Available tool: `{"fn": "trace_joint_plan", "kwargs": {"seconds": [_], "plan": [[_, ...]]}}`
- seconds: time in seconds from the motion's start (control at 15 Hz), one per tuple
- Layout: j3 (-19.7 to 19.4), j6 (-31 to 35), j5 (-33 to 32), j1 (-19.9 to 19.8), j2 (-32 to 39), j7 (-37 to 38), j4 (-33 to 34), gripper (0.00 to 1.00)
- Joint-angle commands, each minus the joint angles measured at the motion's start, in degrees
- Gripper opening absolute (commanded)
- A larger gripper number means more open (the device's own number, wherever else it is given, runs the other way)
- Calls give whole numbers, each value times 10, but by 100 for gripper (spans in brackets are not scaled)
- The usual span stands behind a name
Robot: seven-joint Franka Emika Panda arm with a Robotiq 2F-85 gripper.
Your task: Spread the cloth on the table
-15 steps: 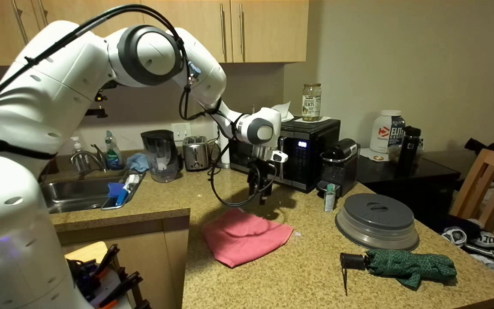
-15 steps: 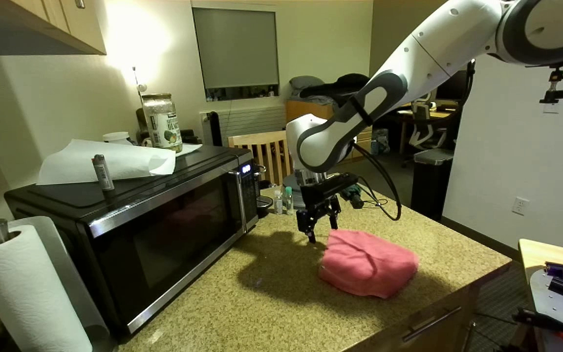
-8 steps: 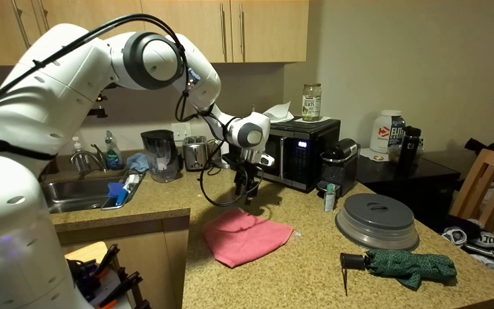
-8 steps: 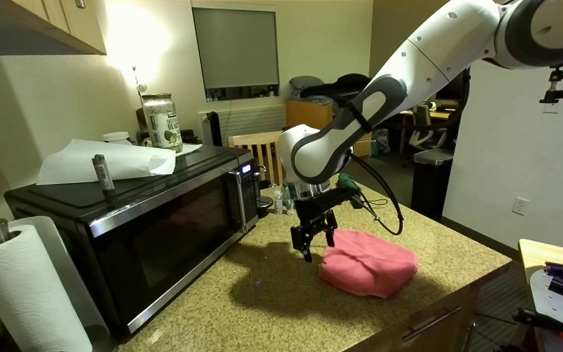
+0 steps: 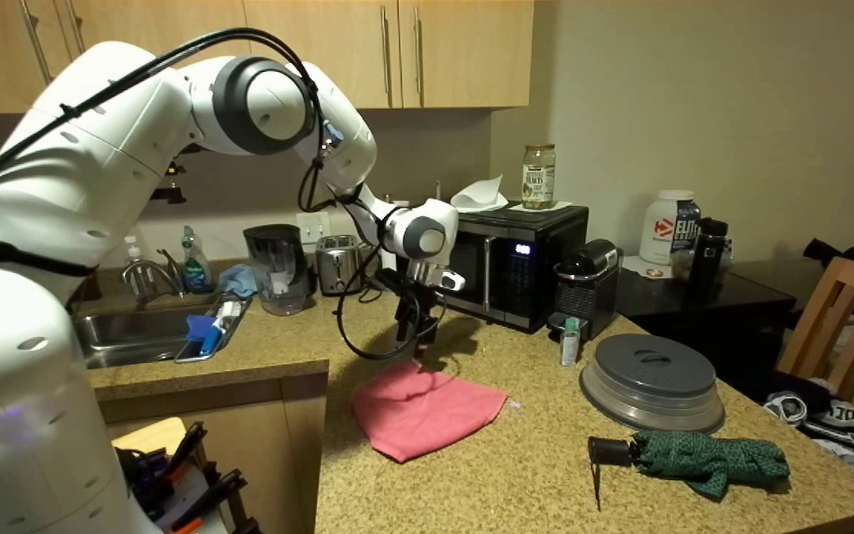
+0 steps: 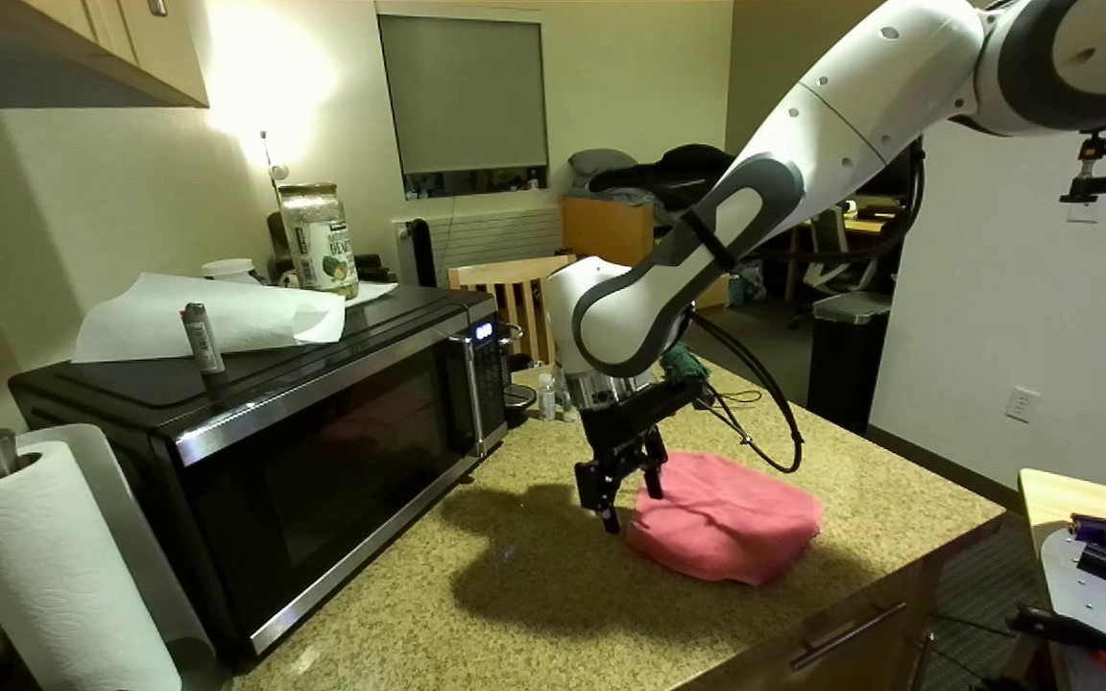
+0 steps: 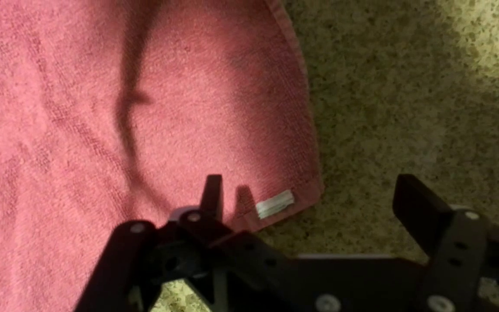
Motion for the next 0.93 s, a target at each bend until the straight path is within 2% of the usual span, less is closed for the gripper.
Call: {"fn": "trace_joint_plan", "kwargs": {"seconds": [0.0,0.87], "plan": [[1,18,14,3,-12,-20,-26,100],[-10,88,-8,15,-8,-20,-56,100]]}}
